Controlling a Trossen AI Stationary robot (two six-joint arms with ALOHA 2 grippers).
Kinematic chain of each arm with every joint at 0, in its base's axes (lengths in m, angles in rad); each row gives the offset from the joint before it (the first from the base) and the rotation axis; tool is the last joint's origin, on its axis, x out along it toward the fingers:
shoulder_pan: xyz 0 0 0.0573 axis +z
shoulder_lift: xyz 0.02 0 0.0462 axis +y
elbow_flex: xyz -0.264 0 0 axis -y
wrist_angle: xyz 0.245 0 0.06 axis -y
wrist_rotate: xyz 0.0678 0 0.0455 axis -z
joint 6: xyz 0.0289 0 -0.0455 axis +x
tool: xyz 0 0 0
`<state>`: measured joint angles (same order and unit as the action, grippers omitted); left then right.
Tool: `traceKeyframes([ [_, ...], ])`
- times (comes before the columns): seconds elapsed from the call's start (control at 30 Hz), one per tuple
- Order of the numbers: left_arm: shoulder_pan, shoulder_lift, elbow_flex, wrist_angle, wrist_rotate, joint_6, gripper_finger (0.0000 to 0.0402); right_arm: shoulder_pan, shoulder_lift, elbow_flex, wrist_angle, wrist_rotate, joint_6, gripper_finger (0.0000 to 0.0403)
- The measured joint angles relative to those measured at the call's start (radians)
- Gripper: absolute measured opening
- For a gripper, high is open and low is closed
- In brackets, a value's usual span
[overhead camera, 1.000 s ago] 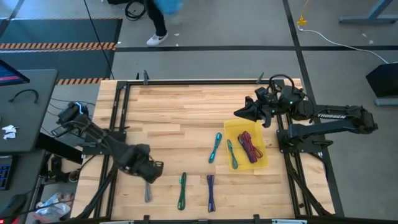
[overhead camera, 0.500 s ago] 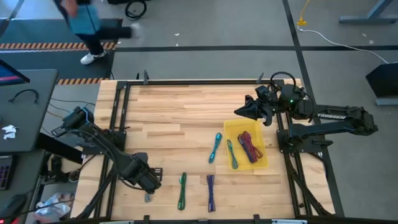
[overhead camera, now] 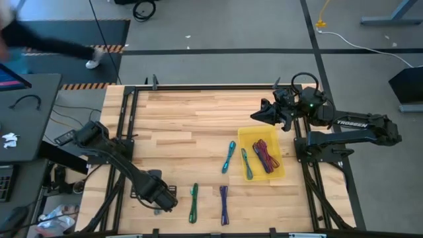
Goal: Pick and place USB-C Cables
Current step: Put the gray charger cable into the yellow bin
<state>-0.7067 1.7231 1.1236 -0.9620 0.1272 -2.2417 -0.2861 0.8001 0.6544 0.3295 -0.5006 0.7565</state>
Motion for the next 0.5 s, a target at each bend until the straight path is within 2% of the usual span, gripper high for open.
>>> traceKeyframes([
  [0.5, -0.004, 0.093, -0.001, 0.06, 0.018, -0.01, 0.0199, -0.012, -0.002, 0.0, 0.044, -0.044, 0.011, 0.0039],
])
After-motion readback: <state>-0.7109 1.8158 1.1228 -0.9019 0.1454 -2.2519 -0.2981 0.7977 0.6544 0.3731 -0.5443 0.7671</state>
